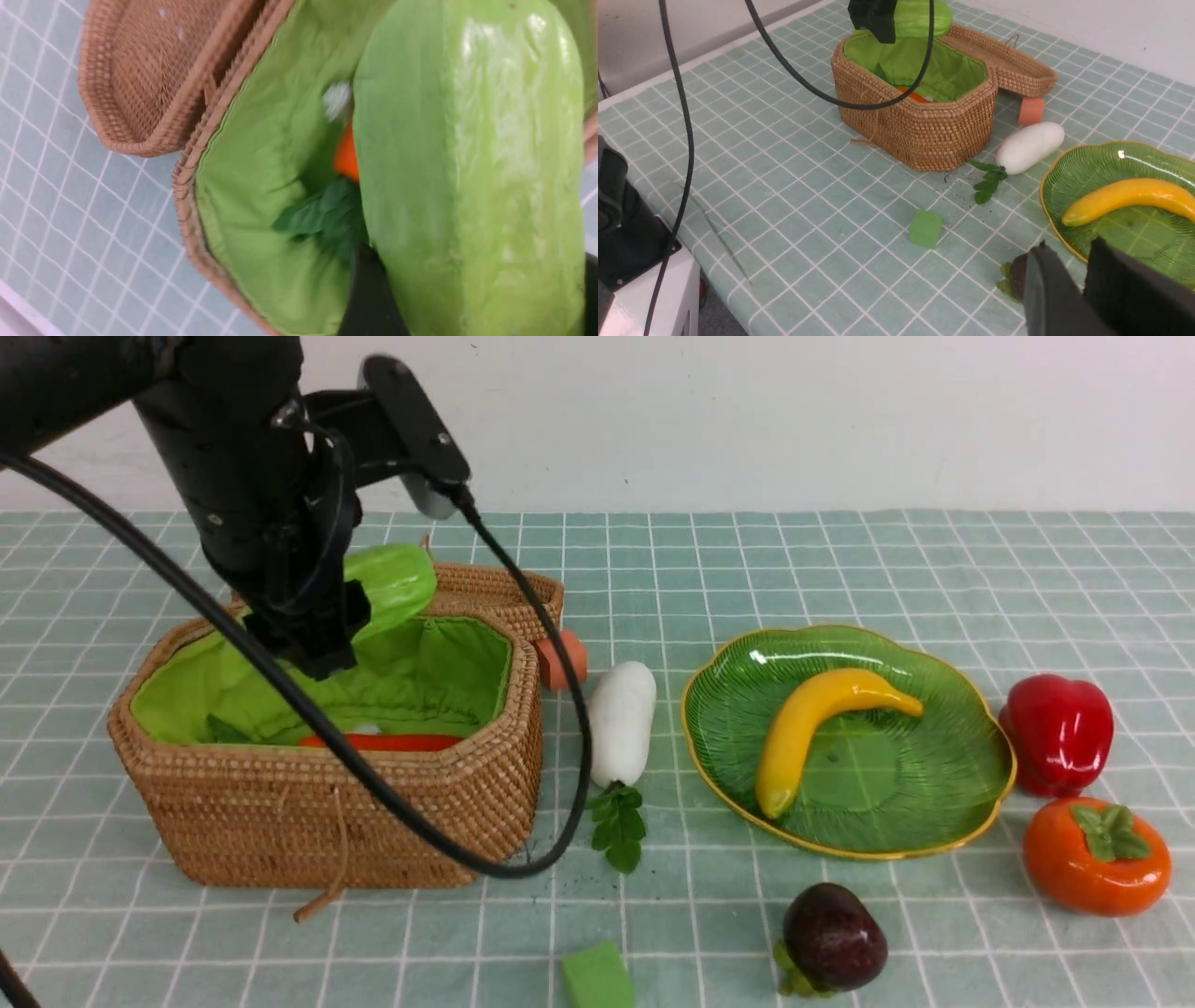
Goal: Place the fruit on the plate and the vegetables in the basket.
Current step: Take a chayote with your left arm and place it on the basket on the left, then take a daikon with your left arm and place it on the basket on the left.
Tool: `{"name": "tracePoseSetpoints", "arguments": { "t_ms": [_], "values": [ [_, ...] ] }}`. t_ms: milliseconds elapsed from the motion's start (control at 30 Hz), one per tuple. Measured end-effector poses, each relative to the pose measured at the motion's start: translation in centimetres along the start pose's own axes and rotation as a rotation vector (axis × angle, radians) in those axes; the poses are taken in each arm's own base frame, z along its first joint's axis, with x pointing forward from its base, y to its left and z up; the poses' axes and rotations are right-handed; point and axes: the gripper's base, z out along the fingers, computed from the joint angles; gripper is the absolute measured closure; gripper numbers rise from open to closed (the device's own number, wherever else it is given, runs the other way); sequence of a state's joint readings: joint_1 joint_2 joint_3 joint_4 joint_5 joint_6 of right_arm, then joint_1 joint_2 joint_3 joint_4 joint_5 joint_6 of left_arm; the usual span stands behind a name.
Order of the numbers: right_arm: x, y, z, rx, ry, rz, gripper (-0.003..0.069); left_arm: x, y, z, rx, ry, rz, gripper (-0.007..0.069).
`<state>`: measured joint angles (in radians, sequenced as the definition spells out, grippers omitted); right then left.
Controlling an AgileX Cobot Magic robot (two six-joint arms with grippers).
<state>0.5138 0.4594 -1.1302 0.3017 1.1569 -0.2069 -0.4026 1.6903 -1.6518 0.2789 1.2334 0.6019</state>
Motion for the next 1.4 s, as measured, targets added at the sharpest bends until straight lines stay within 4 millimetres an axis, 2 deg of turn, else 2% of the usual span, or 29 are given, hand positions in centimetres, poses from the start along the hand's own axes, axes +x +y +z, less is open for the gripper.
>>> {"name": "tracePoseSetpoints", "arguments": {
  "t_ms": [100, 333, 467, 533, 600, 733, 800, 833, 867, 900, 933, 967, 1000, 1033, 1067, 1167, 1267, 1333, 1400],
  "values": [
    [0.2, 0.0, 0.0, -0.003, 0.026, -0.001, 0.0522, 0.4, 0.6, 1.3, 0.010, 0.034, 0.026, 0.0174],
    [0.3, 0.0, 0.0, -0.005, 0.037, -0.001, 0.0518, 0.5, 0.8, 1.9, 0.011, 0.050, 0.036, 0.0160],
    [0.3, 0.0, 0.0, -0.005, 0.037, -0.001, 0.0515, 0.5, 0.8, 1.9, 0.014, 0.048, 0.027, 0.0046],
    [0.3, 0.0, 0.0, -0.005, 0.037, -0.001, 0.0513, 0.4, 0.7, 1.9, 0.024, 0.041, -0.005, 0.0022],
    [0.4, 0.0, 0.0, -0.001, 0.039, -0.003, 0.0511, 0.3, 0.5, 1.9, 0.041, 0.029, -0.065, 0.0023],
    [0.5, -0.1, 0.0, 0.015, 0.056, 0.012, 0.0507, -0.1, 0.2, 1.8, 0.066, 0.004, -0.261, 0.0106],
    [0.7, -0.4, 0.0, 0.042, 0.079, 0.034, 0.0504, -1.0, -0.6, 1.5, 0.089, -0.022, -0.415, 0.0231],
    [0.9, -0.6, -0.1, 0.067, 0.093, 0.044, 0.0503, -2.1, -1.8, 1.1, 0.110, -0.041, -0.465, 0.0337],
    [1.0, -0.8, -0.1, 0.087, 0.108, 0.052, 0.0502, -3.3, -3.3, 0.5, 0.133, -0.064, -0.479, 0.0419],
    [1.1, -0.8, -0.1, 0.095, 0.113, 0.054, 0.0502, -3.6, -3.6, 0.4, 0.138, -0.066, -0.492, 0.0468],
    [1.2, -1.1, -0.2, 0.128, 0.131, 0.062, 0.0500, -5.2, -5.8, -0.6, 0.170, -0.096, -0.499, 0.0571],
    [1.2, -1.2, -0.2, 0.132, 0.132, 0.063, 0.0500, -5.8, -6.5, -0.7, 0.182, -0.100, -0.497, 0.0593],
    [1.2, -1.4, -0.2, 0.155, 0.133, 0.066, 0.0498, -7.6, -8.7, -1.5, 0.210, -0.122, -0.486, 0.0638],
    [1.2, -1.4, -0.2, 0.160, 0.133, 0.068, 0.0498, -7.8, -9.0, -1.7, 0.213, -0.124, -0.484, 0.0638],
    [1.3, -1.5, -0.2, 0.169, 0.134, 0.069, 0.0497, -10.0, -11.4, -2.0, 0.229, -0.141, -0.467, 0.0638],
    [1.3, -1.5, -0.2, 0.173, 0.134, 0.070, 0.0495, -13.0, -12.8, -0.6, 0.222, -0.136, -0.514, 0.0635],
    [1.3, -1.5, -0.2, 0.173, 0.134, 0.073, 0.0494, -15.6, -12.3, 2.7, 0.186, -0.105, -0.590, 0.0574],
    [1.3, -1.5, -0.2, 0.173, 0.134, 0.074, 0.0493, -16.5, -11.7, 4.9, 0.172, -0.083, -0.633, 0.0506],
    [1.3, -1.5, -0.2, 0.172, 0.135, 0.075, 0.0493, -17.2, -10.5, 6.9, 0.162, -0.079, -0.690, 0.0405]
  ]
}}
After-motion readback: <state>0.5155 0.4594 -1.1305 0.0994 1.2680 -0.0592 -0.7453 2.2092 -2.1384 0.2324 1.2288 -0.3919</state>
